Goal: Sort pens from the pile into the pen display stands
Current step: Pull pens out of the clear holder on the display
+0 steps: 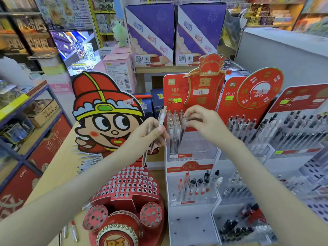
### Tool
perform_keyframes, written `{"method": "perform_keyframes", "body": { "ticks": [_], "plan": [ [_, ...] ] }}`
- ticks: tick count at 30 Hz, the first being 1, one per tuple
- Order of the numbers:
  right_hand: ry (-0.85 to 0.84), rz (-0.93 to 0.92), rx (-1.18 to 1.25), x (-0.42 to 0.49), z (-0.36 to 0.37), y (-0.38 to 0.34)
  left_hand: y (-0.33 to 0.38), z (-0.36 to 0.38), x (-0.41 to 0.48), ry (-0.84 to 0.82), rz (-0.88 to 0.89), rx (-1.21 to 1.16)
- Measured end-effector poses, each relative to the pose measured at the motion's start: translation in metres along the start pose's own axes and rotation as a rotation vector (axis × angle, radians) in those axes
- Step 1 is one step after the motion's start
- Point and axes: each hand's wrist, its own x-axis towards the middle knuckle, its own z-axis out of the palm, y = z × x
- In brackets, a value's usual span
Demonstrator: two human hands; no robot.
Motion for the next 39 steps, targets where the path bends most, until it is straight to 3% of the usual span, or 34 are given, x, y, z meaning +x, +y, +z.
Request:
{"method": "perform_keyframes", "body": {
  "ticks": [11, 14, 17, 21, 24, 27, 30, 34, 39],
  "plan": [
    [0.018, 0.048, -0.231, 0.002, 0.014, -0.002, 0.002, 0.000, -0.005, 0.036, 0.028, 0.014],
    [0.192, 0.002, -0.253, -0.006, 0.012, -0.008, 0.002, 0.001, -0.007, 0.033, 0.011, 0.055],
    [0.317, -0.088, -0.077, -0.026, 0.014, -0.029, 0.005, 0.006, -0.009, 0.003, 0.025, 0.087],
    [0.126, -0.076, 0.070, -0.042, 0.024, -0.047, 0.011, 0.017, -0.007, -0.089, 0.041, 0.143],
    [0.126, -0.079, 0.145, -0.043, 0.015, -0.046, 0.011, 0.020, -0.005, -0.185, 0.010, 0.100],
    [0.336, -0.100, 0.364, -0.043, -0.003, -0.041, 0.009, 0.016, -0.005, -0.165, -0.032, 0.141],
    [0.518, -0.120, 0.321, -0.042, -0.015, -0.024, 0.009, 0.011, -0.008, -0.015, -0.054, 0.200],
    [0.324, -0.075, 0.099, -0.035, -0.008, 0.001, 0.007, 0.011, -0.008, 0.149, -0.045, 0.310],
    [0.106, -0.086, -0.088, -0.031, 0.008, 0.012, 0.002, 0.008, -0.002, 0.097, -0.133, -0.006]
  ]
}}
